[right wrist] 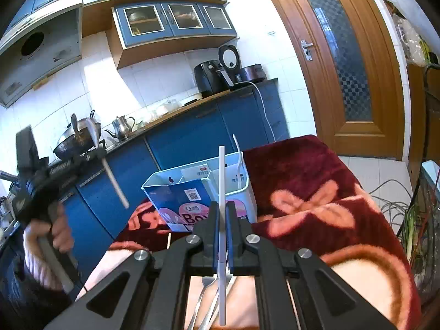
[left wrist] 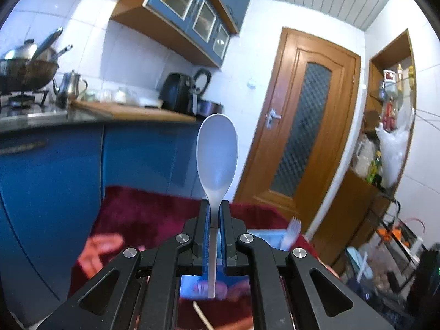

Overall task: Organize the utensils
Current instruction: 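Carry the cream spoon over the caddy with the left tool while the right tool carries the chopstick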

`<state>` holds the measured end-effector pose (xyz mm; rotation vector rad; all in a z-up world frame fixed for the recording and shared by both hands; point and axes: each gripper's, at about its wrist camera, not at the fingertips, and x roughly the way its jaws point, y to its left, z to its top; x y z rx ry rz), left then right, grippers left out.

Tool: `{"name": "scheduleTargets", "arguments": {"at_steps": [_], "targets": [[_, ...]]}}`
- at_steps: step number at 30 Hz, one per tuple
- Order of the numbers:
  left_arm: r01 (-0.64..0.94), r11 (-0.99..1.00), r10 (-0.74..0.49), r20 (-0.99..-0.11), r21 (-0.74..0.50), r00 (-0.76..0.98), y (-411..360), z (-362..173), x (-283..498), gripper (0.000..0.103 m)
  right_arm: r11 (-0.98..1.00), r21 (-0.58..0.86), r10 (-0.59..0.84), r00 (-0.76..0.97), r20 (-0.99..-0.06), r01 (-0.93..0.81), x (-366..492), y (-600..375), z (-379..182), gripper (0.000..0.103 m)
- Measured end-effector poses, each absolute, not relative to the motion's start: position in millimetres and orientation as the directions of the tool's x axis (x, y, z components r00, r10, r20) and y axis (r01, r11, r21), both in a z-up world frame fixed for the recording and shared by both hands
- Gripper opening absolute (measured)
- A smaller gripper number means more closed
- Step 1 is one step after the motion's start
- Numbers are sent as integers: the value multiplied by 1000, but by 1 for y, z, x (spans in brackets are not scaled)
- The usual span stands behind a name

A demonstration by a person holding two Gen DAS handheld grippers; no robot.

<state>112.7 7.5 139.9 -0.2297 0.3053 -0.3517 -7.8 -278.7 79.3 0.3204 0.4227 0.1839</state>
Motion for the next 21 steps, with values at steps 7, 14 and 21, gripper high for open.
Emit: {"name": "scheduleTargets", "arguments": {"at_steps": [7,14,21], "targets": [[258,923,-323,-214,-284,922,-8,146,146,6,939,316,249,896,-368,-132,1,-290,79,6],[225,951,-272,-230,-212,934,-27,121,162,6,946,289,248,898,-364,-144,15,-303,85,6],[226,954,-276,-288,-195,917,-31,93,170,6,957,247,236,909,-345,-155,32,-298,100,6]]}}
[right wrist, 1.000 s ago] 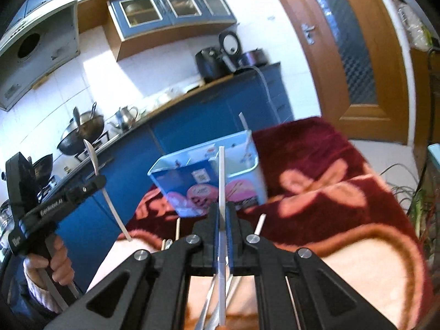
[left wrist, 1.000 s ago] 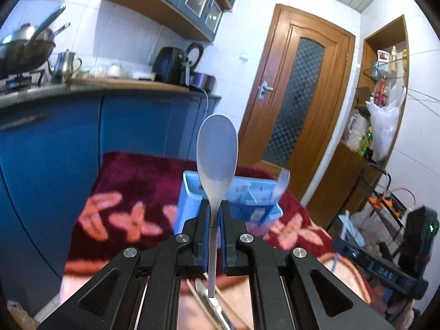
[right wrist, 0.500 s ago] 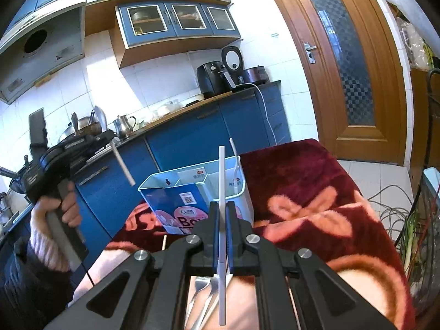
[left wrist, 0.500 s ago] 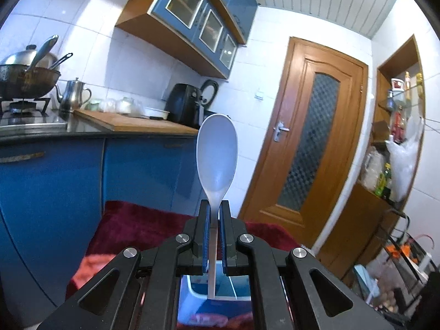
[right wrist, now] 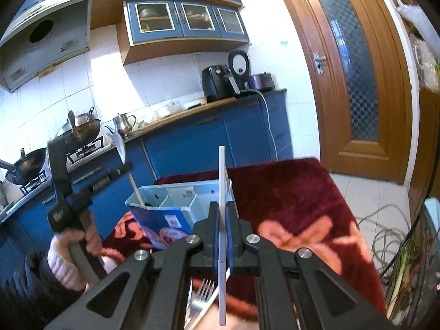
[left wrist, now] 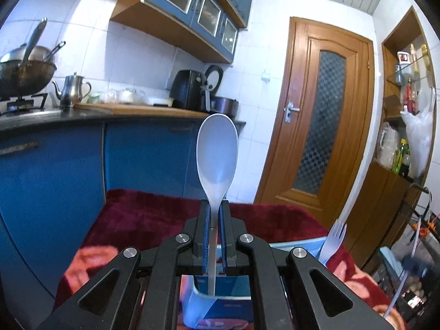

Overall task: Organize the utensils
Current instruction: 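Carry the cream spoon over the caddy with the left tool while the right tool carries the chopstick, then open the left tool to drop the cream spoon into the caddy while the right tool releases the chopstick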

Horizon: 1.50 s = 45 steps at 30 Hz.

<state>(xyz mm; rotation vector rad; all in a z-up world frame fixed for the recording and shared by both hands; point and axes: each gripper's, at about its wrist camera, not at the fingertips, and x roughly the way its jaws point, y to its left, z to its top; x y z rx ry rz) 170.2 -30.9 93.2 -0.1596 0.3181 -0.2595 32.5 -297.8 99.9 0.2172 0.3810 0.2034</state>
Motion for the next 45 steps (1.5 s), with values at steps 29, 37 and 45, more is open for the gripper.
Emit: {"name": "scheduleTargets", "arguments": {"at_steps": [29,37,45], "targets": [[301,930,-358,-343,-209,868,-28,68,166,7,988,123,133,940,-314,-98,153,-250,108,6],[286,931,-354,-379,-225,855,-30,67,169,23,985,119,162,921,-354,-127,155,-248,100,12],[286,928,-359,-371,-238,856,-26,76,160,32,979,160,175,931,-321,-129,142,-255,109,27]]}}
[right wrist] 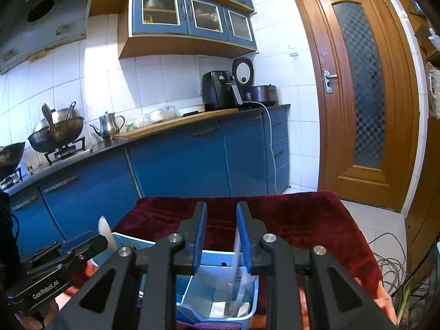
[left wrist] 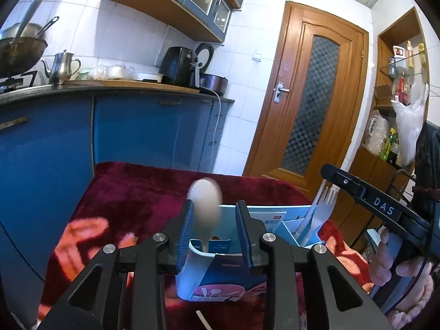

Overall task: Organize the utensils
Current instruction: 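Open the left tool to drop the cream spoon into the caddy while the right tool releases the chopstick, then move both open tools back down to the utensils on the blanket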

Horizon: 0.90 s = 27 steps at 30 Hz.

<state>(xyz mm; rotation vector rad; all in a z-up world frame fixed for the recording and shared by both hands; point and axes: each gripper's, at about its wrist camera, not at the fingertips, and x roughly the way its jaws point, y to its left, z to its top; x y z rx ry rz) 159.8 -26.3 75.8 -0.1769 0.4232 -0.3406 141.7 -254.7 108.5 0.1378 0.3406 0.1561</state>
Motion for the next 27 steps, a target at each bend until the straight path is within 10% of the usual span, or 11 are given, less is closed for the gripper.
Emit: {"name": "scheduleTargets", "arguments": {"at_steps": [27], "targets": [[259,937,-344,-504,-233,792,-6,86,81,35,952,279,216,918,-334,-122,34,-267,116,33]]}}
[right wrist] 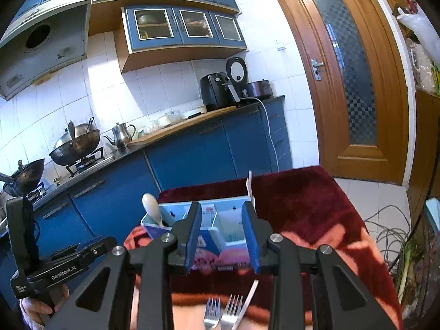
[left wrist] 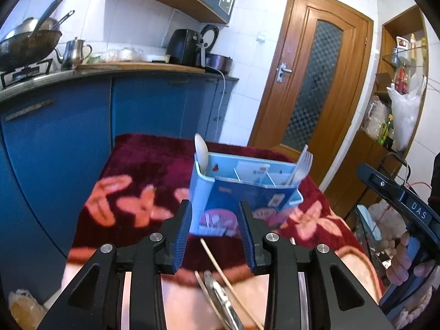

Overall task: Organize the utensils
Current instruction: 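Move both open tools back down to the utensils on the blanket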

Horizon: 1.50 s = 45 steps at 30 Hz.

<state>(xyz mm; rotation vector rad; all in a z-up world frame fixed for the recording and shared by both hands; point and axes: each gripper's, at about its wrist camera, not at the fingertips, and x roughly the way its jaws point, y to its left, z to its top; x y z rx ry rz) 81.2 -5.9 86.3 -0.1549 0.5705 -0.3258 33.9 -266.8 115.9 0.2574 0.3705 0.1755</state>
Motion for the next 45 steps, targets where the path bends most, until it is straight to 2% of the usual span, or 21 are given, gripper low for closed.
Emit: {"name": "scheduleTargets", "arguments": {"at_steps": [13,31,38,45], "targets": [[257,937,-349,-609,-235,713,-21,46,74,35,952,292,217,885,-412,-97,9,-270,82,34],[228,955,-289,-776,-190,561,-50,5,138,35,934,354,215,846,-487,-33,11,-291,43,35],[191,959,-277,-818,-207,504,-52,-3,153,22,932,360,221,838,-499,-31,12,-293,37,36],[138,950,-313,-835,-281,453,-46,-15,164,11,933,359,221,837,-501,-31,12,-292,37,37]]}}
